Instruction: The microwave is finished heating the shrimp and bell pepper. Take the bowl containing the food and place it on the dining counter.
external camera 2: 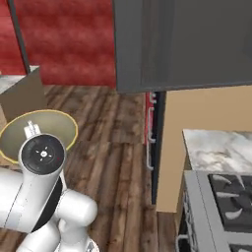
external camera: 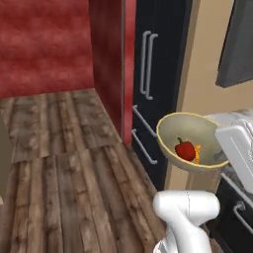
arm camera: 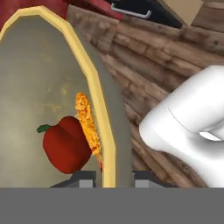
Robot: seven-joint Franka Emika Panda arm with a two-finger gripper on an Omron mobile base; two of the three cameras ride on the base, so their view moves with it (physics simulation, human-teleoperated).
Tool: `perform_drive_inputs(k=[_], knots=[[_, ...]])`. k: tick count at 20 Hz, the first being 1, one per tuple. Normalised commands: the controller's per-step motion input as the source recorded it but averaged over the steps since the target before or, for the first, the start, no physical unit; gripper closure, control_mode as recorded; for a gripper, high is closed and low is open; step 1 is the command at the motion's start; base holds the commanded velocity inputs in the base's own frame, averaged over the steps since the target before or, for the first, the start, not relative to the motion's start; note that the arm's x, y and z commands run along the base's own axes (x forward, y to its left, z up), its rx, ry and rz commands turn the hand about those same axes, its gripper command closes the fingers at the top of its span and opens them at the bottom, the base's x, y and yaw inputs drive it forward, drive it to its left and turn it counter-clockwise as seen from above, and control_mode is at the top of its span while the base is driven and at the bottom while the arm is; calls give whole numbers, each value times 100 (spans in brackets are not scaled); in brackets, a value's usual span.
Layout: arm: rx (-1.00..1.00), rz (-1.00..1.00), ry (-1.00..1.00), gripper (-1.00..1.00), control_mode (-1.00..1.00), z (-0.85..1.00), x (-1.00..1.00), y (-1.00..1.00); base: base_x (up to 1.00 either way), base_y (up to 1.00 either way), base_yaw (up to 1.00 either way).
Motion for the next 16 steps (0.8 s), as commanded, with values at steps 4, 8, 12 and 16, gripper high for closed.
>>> perform_drive_inputs(k=[4, 8, 12, 16], knots=[[0, 0, 0, 100, 100, 0, 0, 0, 46, 34, 77], [0, 0, 0, 100, 100, 0, 0, 0, 95, 33, 56], [0, 0, 0, 100, 100, 0, 0, 0, 100, 37, 34], [0, 0, 0, 100, 100, 0, 0, 0, 100, 54, 27]])
